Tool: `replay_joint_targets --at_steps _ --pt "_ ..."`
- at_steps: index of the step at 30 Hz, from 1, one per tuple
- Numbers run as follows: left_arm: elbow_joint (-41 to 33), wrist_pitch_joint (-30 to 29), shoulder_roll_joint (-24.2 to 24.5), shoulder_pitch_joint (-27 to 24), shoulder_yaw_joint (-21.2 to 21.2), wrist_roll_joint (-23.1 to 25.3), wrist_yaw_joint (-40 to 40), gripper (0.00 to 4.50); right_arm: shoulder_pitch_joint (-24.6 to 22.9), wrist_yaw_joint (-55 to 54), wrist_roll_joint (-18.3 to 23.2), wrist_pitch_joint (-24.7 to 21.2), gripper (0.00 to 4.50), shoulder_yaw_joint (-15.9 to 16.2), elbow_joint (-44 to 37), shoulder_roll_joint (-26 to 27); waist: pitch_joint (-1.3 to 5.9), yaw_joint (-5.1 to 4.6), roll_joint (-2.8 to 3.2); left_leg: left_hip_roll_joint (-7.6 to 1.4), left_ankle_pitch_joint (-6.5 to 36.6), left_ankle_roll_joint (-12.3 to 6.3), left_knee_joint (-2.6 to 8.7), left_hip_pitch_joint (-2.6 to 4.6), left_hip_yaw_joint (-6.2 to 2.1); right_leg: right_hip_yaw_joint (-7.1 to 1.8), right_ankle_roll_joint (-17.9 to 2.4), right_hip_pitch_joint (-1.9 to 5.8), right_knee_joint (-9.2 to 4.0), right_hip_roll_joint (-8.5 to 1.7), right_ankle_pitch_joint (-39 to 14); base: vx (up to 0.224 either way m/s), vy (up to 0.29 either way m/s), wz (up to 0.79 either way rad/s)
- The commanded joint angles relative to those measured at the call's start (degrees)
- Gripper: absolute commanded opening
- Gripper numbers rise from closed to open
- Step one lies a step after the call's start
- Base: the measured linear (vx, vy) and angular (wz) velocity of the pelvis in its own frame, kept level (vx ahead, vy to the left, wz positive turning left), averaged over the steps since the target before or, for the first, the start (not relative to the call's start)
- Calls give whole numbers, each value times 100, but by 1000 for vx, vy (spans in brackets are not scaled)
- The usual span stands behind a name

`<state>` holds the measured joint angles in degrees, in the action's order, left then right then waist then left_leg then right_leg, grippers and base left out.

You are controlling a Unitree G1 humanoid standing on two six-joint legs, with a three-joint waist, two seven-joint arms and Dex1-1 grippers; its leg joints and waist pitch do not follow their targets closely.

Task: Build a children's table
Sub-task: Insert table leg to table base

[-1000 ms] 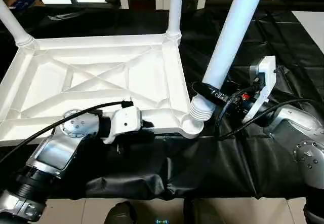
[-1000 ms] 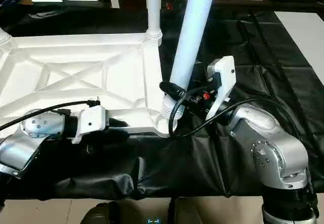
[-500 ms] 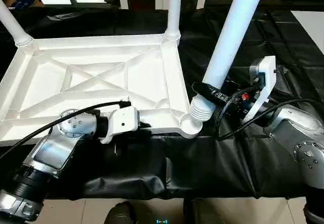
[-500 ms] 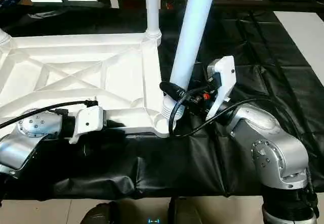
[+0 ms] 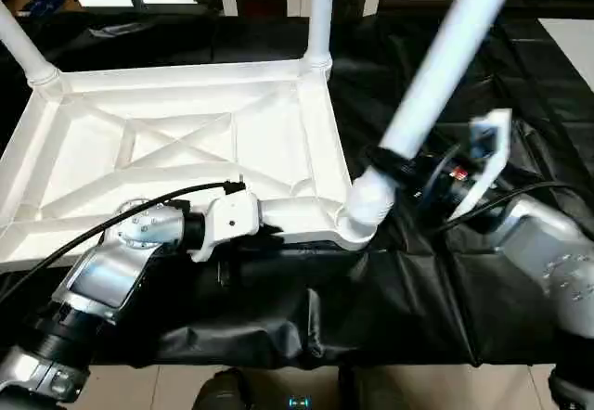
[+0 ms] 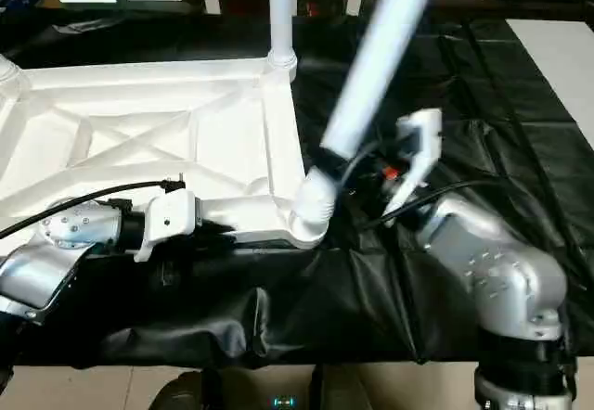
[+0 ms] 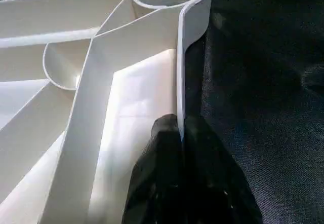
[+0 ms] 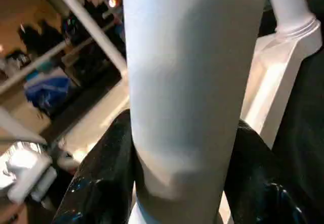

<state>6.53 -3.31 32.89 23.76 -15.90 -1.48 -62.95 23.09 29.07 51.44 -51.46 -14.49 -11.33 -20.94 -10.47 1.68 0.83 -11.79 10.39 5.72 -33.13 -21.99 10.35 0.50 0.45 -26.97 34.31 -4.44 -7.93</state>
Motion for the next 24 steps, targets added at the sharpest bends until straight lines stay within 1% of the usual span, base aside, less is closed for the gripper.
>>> replay_joint_targets --at_steps 1,2,3,4,6,9,11,13,14,15,16,18,20,21,23,24 --pt "207 -34 -79 -210 -37 -50 166 0 61 -94 242 -150 188 -169 -51 5 390 -14 -102 23 870 -203 395 54 68 -140 -1041 361 -423 -145 -1777 0 0 0" --pt "180 -50 -70 -231 -29 -51 141 0 135 -179 390 -276 187 -250 -2 -6 397 -20 -111 25 816 -203 397 57 69 -135 -1028 370 -419 -144 -1757 0 0 0" --pt "180 -50 -70 -231 -29 -51 141 0 135 -179 390 -276 187 -250 -2 -6 401 -19 -105 24 776 -210 401 54 65 -132 -1029 376 -412 -143 -1722 0 0 0" --pt "160 -52 -53 -252 -36 -49 114 0 174 -235 504 -409 187 -299 38 -14 400 -21 -112 21 747 -219 402 57 67 -132 -1030 372 -414 -140 -1693 0 0 0" --pt "133 -65 -53 -277 -40 -66 88 0 166 -225 518 -527 187 -276 52 -68 402 -21 -97 16 725 -217 400 63 70 -129 -1043 364 -410 -137 -1644 0 0 0" --pt "115 -52 -58 -295 -36 -58 83 0 139 -207 480 -616 187 -208 15 -142 409 -18 -107 17 663 -222 396 60 80 -132 -1077 373 -397 -134 -1485 0 0 0" --pt "99 9 -53 -303 -42 0 98 0 47 -90 101 -415 187 119 -172 -319 399 -12 -101 17 687 -192 399 51 82 -132 -1042 376 -408 -133 -1550 0 0 0" --pt "64 16 -54 -314 -48 8 91 0 38 -74 -99 -193 187 272 -255 -318 406 -16 -100 17 735 -168 397 49 85 -134 -1019 368 -413 -145 -1611 0 0 0" --pt "61 16 -54 -315 -50 8 91 0 38 -70 -115 -170 187 283 -261 -314 404 -18 -110 20 797 -169 399 51 87 -137 -994 367 -424 -148 -1713 0 0 0" --pt "39 12 -53 -322 -56 12 87 0 17 -9 -245 -44 187 395 -312 -337 408 -14 -105 15 807 -170 401 54 83 -136 -988 366 -423 -151 -1750 0 0 0" --pt "39 12 -53 -322 -56 12 87 0 17 -9 -245 -44 187 395 -312 -337 406 -15 -103 11 814 -164 402 51 82 -135 -974 361 -423 -150 -1770 0 0 0" --pt "25 22 -46 -322 -70 34 86 0 -28 70 -359 42 187 524 -379 -364 414 -13 -109 11 769 -174 401 51 79 -136 -962 368 -411 -142 -1697 0 0 0" --pt "12 33 -46 -326 -79 52 95 0 -91 155 -457 112 187 656 -444 -395 419 -11 -111 8 738 -204 396 49 82 -136 -981 370 -404 -141 -1590 0 0 0" --pt "4 37 -49 -331 -82 58 100 0 -130 211 -539 189 187 748 -468 -425 429 -14 -121 6 707 -223 392 51 84 -138 -1010 375 -396 -139 -1521 0 0 0" --pt "-8 47 -55 -344 -88 72 113 0 -189 324 -695 341 187 912 -491 -466 426 -11 -118 11 690 -242 389 45 84 -138 -1028 380 -394 -141 -1493 0 0 0" --pt "-8 49 -55 -344 -89 75 115 0 -194 336 -711 352 187 929 -495 -475 420 -12 -117 5 712 -252 388 48 89 -140 -1028 370 -398 -139 -1507 0 0 0"
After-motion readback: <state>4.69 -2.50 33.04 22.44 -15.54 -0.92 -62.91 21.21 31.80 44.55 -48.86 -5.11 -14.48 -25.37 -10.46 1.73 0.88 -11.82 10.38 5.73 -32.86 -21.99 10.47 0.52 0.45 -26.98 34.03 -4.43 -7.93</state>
